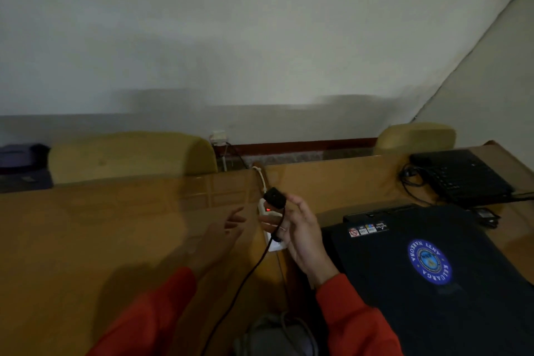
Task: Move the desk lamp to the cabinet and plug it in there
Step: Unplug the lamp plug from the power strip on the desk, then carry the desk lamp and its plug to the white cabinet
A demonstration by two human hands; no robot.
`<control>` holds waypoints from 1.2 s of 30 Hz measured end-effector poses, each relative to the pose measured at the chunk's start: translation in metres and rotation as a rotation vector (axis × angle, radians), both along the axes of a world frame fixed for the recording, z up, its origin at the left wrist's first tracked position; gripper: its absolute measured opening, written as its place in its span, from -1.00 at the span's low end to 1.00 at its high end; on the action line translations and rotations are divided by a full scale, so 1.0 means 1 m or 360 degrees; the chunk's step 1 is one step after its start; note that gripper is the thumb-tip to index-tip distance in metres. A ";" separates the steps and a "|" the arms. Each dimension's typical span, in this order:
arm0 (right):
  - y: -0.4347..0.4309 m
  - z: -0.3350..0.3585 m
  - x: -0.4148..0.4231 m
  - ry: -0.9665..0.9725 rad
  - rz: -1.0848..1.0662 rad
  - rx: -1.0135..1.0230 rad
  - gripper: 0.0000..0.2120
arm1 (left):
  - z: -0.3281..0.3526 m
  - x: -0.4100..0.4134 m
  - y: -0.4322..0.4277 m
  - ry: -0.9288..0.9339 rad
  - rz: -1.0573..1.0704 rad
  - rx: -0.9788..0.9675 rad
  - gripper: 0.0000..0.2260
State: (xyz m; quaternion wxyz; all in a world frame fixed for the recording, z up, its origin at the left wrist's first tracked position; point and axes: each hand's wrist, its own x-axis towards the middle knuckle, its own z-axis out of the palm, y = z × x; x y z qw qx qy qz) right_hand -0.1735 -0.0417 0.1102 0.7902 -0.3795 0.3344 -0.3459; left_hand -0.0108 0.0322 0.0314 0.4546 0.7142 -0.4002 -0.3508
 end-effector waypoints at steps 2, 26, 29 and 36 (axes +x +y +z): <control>0.008 0.006 -0.001 -0.0016 -0.0037 0.0057 -0.76 | 0.008 -0.003 0.011 -0.0005 0.0009 -0.0012 -0.63; 0.142 0.064 -0.091 0.0206 -0.0045 -0.0418 -0.84 | 0.103 -0.027 0.185 -0.0370 0.0009 -0.0074 -0.77; 0.156 0.063 -0.101 0.0270 0.0017 -0.0508 -0.85 | 0.095 -0.034 0.213 -0.0296 0.0097 -0.0072 -0.78; 0.170 0.040 -0.133 0.0367 0.0120 -0.0547 -0.78 | 0.061 -0.088 0.289 -0.0073 0.0568 -0.0087 -0.79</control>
